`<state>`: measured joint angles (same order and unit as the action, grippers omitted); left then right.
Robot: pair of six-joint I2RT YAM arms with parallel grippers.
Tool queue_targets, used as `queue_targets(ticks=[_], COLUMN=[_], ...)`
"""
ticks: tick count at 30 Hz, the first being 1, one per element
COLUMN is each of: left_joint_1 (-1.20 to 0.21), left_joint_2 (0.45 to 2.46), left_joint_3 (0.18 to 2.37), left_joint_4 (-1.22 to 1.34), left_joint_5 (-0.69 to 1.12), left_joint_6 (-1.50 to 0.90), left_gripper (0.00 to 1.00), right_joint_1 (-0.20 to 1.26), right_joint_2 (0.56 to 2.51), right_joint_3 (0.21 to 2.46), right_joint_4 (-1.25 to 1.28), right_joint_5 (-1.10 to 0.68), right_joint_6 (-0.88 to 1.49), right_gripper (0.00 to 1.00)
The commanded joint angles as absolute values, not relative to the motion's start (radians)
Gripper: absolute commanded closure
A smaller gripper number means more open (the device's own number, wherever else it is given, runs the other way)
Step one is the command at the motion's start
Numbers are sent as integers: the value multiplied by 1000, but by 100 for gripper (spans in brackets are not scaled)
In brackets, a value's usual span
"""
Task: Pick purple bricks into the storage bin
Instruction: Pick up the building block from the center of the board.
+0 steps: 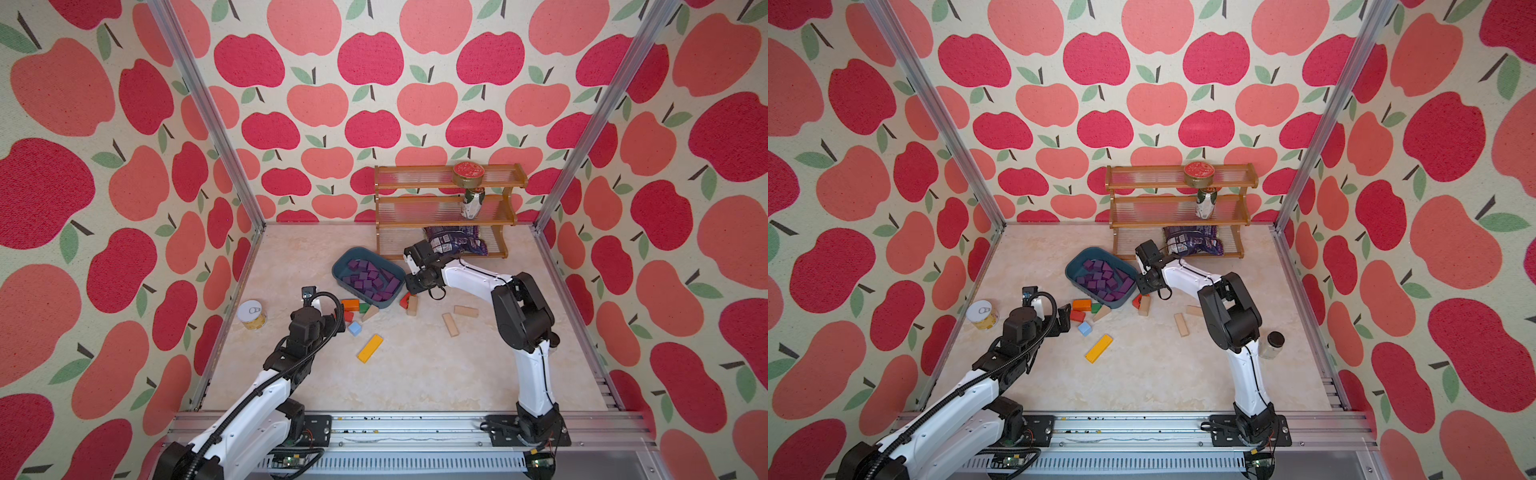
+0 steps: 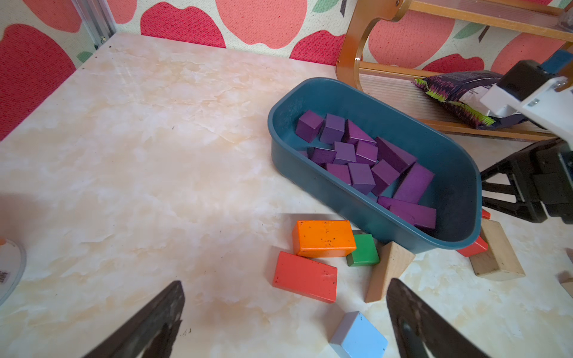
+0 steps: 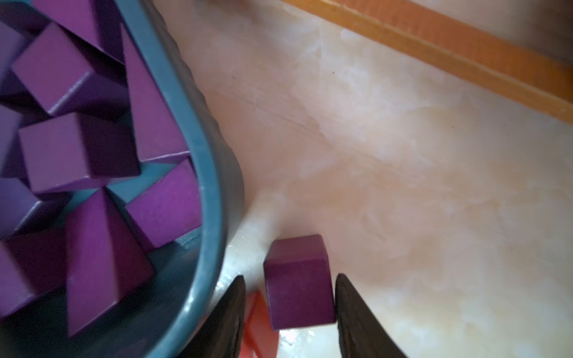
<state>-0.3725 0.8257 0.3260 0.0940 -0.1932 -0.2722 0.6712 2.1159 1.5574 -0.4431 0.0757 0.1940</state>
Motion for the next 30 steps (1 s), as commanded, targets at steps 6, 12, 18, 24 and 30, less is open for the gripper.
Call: queue_targets(ticks=[6, 12, 18, 24, 30], left_joint_1=[-367, -367, -367, -366, -365], left_joint_2=[825, 828, 828, 825, 830], left_joint_3=[328, 328, 330, 327, 328], left_joint_4=[76, 80, 78, 81, 81], left_joint_5=[-195, -193, -196, -195, -198], left_joint_6=[-281, -284, -283, -285, -285], left_gripper=[1, 1, 1, 1, 1], right_joint_1=[672, 672, 671, 671, 675], right_joint_2=[2134, 2142, 2130, 2095, 2015], right_joint_3=[1551, 1565, 1570, 1578, 1529], right_joint_4=[-457, -464, -458, -463, -442], right_joint_5=[61, 69, 92, 103, 116], right_joint_6=[238, 231, 225, 228, 244], right_gripper=[55, 66, 71, 73, 73])
